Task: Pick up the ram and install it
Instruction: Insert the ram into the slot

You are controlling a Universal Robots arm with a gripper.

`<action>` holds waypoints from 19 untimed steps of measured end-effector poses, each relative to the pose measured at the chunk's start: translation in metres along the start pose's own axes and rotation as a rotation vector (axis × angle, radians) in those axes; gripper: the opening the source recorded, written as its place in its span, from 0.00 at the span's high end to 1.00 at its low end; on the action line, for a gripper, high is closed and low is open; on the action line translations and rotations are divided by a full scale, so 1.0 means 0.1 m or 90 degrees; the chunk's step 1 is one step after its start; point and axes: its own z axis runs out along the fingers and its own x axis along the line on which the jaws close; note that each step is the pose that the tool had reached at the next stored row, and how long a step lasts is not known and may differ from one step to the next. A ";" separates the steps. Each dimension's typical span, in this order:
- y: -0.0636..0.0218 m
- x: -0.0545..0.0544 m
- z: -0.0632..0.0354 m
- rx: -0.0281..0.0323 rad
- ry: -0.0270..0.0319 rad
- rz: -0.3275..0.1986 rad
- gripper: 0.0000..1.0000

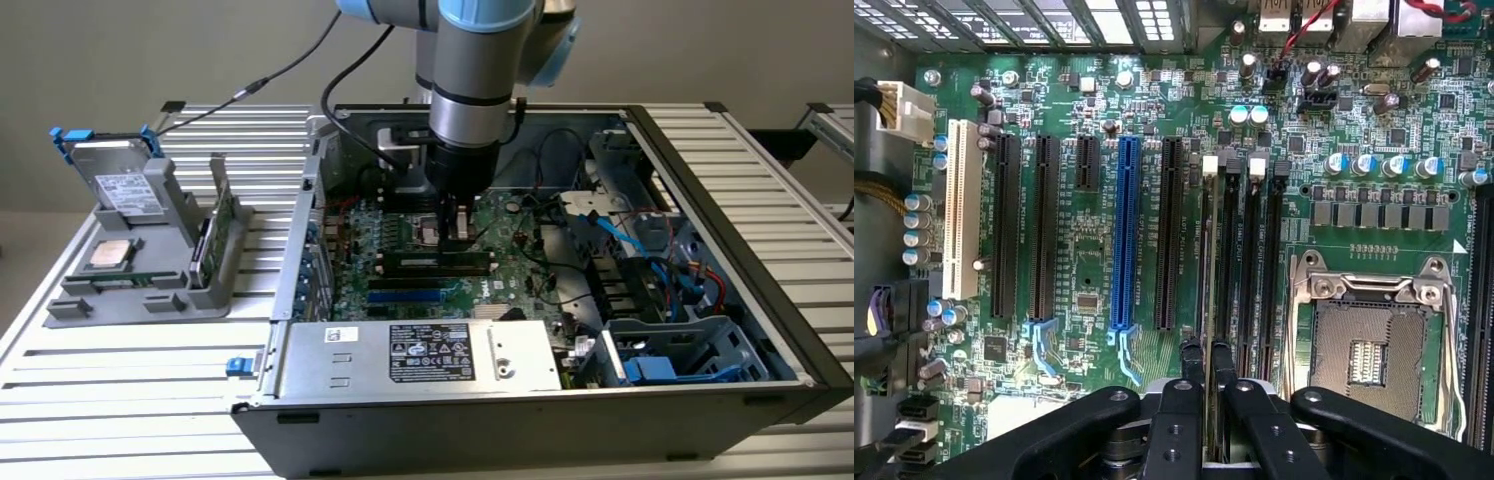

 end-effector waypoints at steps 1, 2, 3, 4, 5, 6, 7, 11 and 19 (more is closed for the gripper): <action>-0.001 0.00 0.002 -0.0001 0.0000 0.001 0.86; -0.001 0.00 0.004 -0.0003 0.0000 0.002 0.86; -0.002 -0.01 0.007 -0.0003 0.0000 0.003 0.86; -0.003 -0.01 0.010 -0.0004 -0.0001 0.004 0.86; -0.005 -0.01 0.015 -0.0005 -0.0001 0.005 0.86; -0.007 -0.01 0.020 -0.0006 -0.0001 0.006 0.86; -0.009 -0.02 0.025 -0.0007 -0.0002 0.007 0.86; -0.011 -0.02 0.038 -0.0009 0.0000 0.008 0.86; -0.012 -0.02 0.040 -0.0011 -0.0001 0.008 0.72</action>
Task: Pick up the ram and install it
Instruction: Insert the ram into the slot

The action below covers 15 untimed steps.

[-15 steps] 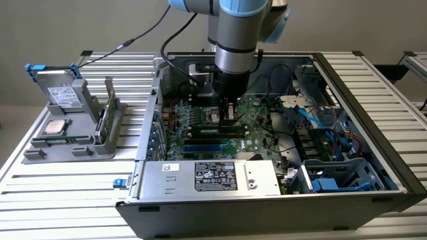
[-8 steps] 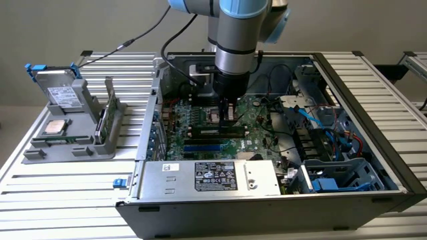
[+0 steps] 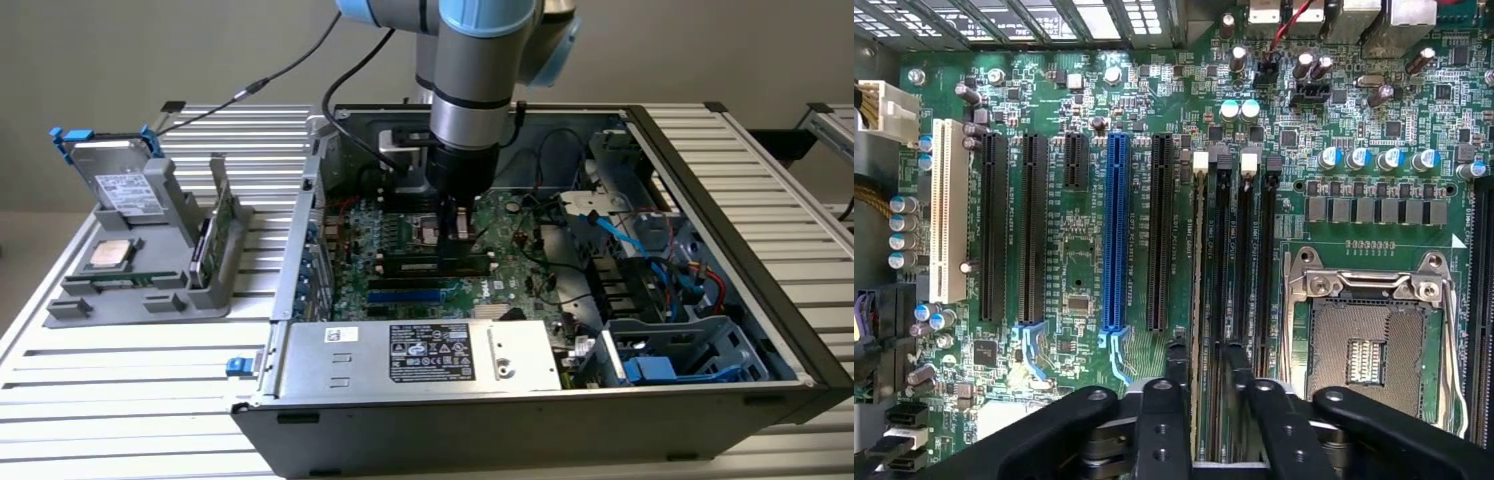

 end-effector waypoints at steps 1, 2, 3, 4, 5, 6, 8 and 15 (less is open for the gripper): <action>0.000 0.00 0.000 0.0000 0.0001 0.000 0.66; 0.000 0.00 -0.001 -0.0001 0.0001 0.000 0.60; 0.000 0.00 -0.001 -0.0001 0.0001 0.000 0.60; 0.001 0.00 -0.007 -0.0002 0.0003 0.000 0.60; 0.002 0.00 -0.022 -0.0007 0.0002 0.000 0.54; 0.004 0.00 -0.043 -0.0012 0.0001 0.000 0.54; 0.006 0.01 -0.086 -0.0027 0.0000 0.000 0.54; 0.020 0.03 -0.296 -0.0122 -0.0001 -0.001 0.54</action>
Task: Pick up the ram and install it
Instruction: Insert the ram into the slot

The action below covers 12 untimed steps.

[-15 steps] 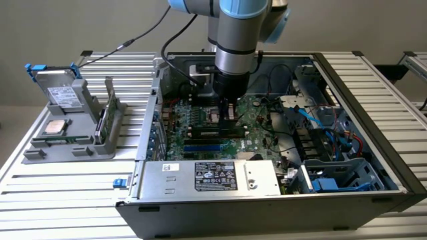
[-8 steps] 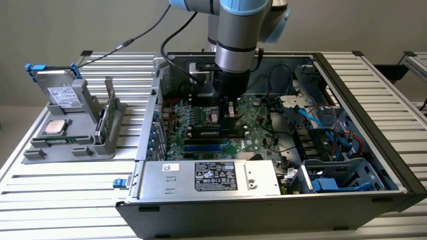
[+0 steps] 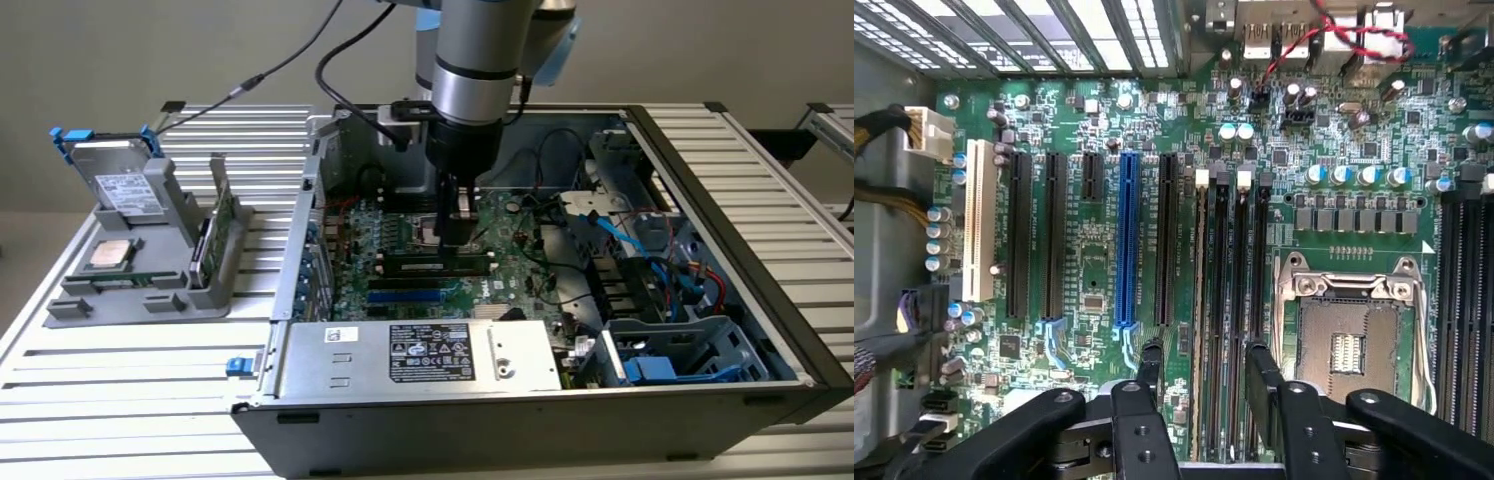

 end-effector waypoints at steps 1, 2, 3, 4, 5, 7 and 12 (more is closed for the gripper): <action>0.002 0.00 -0.016 -0.0013 0.0000 0.000 0.56; 0.002 0.00 -0.018 -0.0015 -0.0001 0.000 0.63; 0.002 0.00 -0.018 -0.0016 -0.0001 0.000 0.63; 0.002 0.00 -0.017 -0.0015 -0.0002 0.000 0.69; 0.002 0.00 -0.017 -0.0016 -0.0002 0.000 0.69; 0.002 0.00 -0.018 -0.0016 -0.0002 0.000 0.81; 0.002 0.00 -0.018 -0.0016 -0.0001 0.000 0.90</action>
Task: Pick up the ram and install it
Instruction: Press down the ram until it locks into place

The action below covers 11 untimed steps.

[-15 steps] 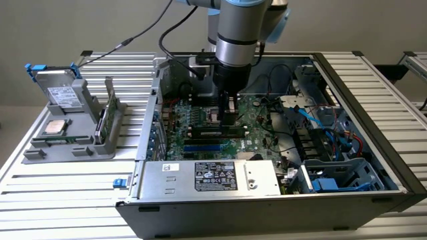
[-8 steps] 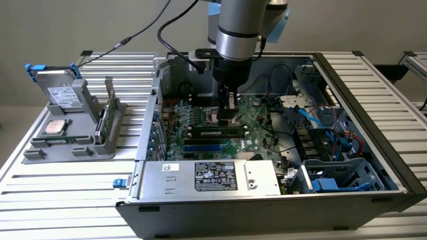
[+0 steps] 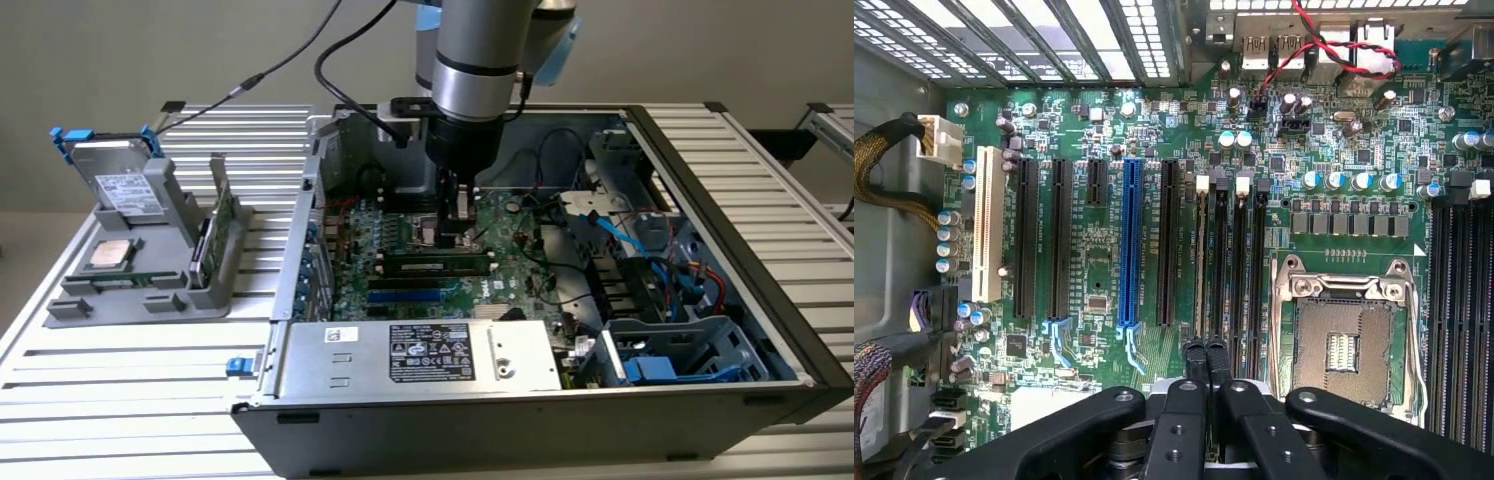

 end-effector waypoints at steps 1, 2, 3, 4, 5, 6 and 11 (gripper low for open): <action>0.000 0.00 0.000 0.0000 0.0000 0.000 0.90; 0.000 0.00 0.000 0.0000 0.0000 0.000 0.90; 0.000 0.00 0.000 0.0000 0.0000 0.000 0.90; 0.000 0.00 0.000 0.0000 0.0000 0.000 0.90; 0.000 0.00 0.000 0.0000 0.0000 0.000 0.90; 0.000 0.00 0.000 0.0000 0.0000 0.000 0.90; -0.009 0.00 -0.001 -0.0001 0.0000 0.000 0.90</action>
